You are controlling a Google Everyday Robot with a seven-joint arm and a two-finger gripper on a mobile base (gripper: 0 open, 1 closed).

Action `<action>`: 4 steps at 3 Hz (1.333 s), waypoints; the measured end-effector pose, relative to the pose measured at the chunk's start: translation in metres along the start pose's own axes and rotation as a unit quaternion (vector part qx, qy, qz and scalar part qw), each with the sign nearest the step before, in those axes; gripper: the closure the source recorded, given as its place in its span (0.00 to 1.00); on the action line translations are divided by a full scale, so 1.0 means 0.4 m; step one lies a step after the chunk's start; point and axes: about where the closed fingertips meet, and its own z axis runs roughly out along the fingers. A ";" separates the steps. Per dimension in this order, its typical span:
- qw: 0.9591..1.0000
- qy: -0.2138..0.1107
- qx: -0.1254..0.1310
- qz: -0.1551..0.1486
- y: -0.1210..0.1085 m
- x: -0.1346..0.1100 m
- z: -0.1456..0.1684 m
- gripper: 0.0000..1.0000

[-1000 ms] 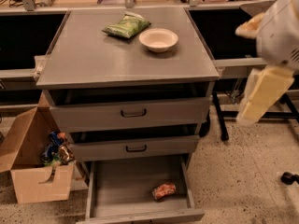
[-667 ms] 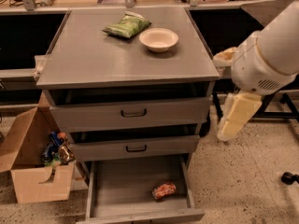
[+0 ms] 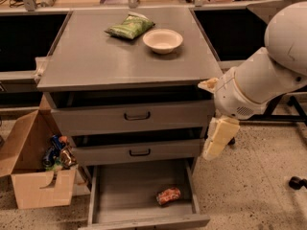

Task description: Pick coke can from bottom drawer and place on counter

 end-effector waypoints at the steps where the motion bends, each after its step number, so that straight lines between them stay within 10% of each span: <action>1: 1.000 0.001 -0.011 -0.010 0.010 0.047 0.125 0.00; 4: 0.993 0.017 -0.115 -0.028 0.072 0.297 0.795 0.00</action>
Offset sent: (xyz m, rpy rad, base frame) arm 0.0405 0.0209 -0.2840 -0.0027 0.1305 0.1648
